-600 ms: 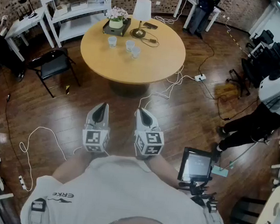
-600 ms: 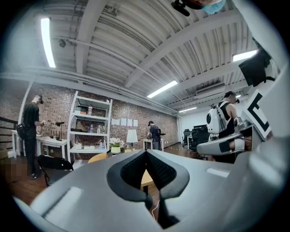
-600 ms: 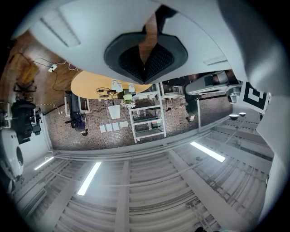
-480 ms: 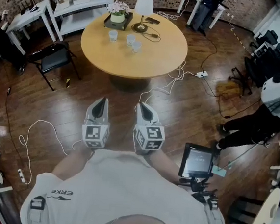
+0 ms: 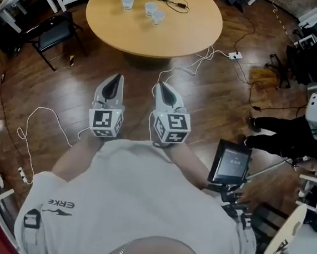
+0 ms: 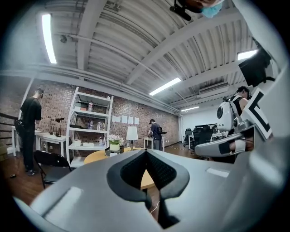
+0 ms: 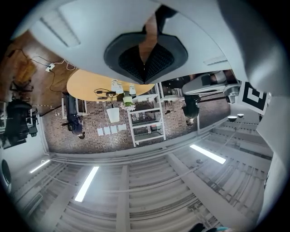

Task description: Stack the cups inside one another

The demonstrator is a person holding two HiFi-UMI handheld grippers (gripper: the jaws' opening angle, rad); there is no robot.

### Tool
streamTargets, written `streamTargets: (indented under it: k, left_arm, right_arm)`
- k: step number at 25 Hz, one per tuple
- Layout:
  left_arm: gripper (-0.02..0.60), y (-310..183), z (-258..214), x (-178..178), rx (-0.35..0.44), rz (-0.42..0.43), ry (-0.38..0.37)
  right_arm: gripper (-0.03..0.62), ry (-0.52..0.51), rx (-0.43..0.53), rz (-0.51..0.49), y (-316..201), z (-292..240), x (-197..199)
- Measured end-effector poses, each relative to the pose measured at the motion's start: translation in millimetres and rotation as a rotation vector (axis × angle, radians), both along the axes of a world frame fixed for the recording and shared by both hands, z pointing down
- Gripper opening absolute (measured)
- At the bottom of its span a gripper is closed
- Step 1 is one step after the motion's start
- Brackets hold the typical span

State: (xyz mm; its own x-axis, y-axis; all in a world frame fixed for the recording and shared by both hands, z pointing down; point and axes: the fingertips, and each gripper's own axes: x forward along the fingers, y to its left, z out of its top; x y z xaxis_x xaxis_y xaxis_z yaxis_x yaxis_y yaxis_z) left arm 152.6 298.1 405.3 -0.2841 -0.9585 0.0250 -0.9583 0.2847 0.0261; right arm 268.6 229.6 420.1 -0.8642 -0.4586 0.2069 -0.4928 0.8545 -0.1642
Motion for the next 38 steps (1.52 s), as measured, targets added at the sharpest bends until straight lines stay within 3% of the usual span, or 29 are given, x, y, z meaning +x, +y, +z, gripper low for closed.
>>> streamTargets:
  k: [20, 29, 38]
  left_arm:
    - [0.002, -113.2, 9.7, -219.4, -0.004, 0.171, 0.084]
    - [0.002, -147.1, 22.8, -254.7, -0.032, 0.196, 0.109]
    - [0.002, -212.7, 31.1, -278.8, -0.065, 0.16, 0.072]
  right_arm:
    - [0.014, 0.089, -0.001, 0.137, -88.8, -0.6, -220.5]
    - [0.014, 0.107, -0.026, 0.182, -122.7, 8.7, -249.5]
    - [0.014, 0.07, -0.05, 0.163, -194.8, 23.3, -269.7]
